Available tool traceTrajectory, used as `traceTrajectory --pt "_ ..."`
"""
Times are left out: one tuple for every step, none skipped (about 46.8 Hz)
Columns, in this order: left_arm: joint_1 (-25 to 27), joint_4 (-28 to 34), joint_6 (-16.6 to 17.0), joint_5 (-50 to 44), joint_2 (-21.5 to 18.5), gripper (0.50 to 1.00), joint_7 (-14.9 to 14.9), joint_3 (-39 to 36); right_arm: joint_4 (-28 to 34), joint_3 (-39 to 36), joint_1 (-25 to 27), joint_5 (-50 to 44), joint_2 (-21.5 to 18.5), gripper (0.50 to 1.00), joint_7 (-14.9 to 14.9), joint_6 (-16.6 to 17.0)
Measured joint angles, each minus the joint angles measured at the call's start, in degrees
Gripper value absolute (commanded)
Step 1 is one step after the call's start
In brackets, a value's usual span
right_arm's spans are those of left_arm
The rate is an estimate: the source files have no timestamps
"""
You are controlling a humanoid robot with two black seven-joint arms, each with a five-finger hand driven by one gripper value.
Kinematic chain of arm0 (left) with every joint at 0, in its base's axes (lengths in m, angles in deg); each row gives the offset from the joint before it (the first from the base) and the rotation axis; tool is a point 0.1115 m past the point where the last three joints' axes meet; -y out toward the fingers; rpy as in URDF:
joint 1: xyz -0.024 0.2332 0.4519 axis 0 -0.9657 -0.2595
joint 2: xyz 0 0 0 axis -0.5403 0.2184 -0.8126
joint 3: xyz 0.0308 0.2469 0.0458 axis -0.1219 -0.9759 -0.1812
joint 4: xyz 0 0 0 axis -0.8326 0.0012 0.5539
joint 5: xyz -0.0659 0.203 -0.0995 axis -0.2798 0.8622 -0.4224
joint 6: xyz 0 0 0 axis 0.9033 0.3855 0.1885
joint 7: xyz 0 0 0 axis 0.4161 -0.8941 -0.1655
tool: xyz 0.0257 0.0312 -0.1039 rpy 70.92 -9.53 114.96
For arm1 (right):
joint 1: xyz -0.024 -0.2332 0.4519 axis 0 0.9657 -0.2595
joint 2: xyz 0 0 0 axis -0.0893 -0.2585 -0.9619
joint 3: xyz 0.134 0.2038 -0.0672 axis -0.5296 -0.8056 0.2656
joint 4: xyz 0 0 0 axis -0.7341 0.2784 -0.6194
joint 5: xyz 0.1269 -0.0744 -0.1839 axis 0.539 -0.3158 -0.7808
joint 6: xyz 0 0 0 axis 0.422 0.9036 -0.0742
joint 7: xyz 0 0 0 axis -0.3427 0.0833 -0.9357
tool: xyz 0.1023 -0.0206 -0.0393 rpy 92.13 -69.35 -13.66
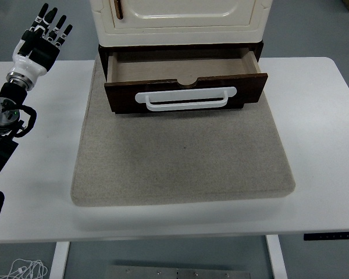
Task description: Open the drawer under the combination cabinet
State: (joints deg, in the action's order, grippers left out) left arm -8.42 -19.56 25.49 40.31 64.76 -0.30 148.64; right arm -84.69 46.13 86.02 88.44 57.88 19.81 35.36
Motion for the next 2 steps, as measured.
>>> traceTrajectory --pt "0.0 -0.2 -0.2 -0.4 0.1 1.000 0.1 0.0 0.0 0.0 0.0 0.0 0.0 0.926 0.0 0.0" --pt "0.0 -0.4 -0.4 -0.7 0.2 1.000 0.1 0.0 0.0 -0.1 0.0 0.0 0.0 0.926 0.0 0.0"
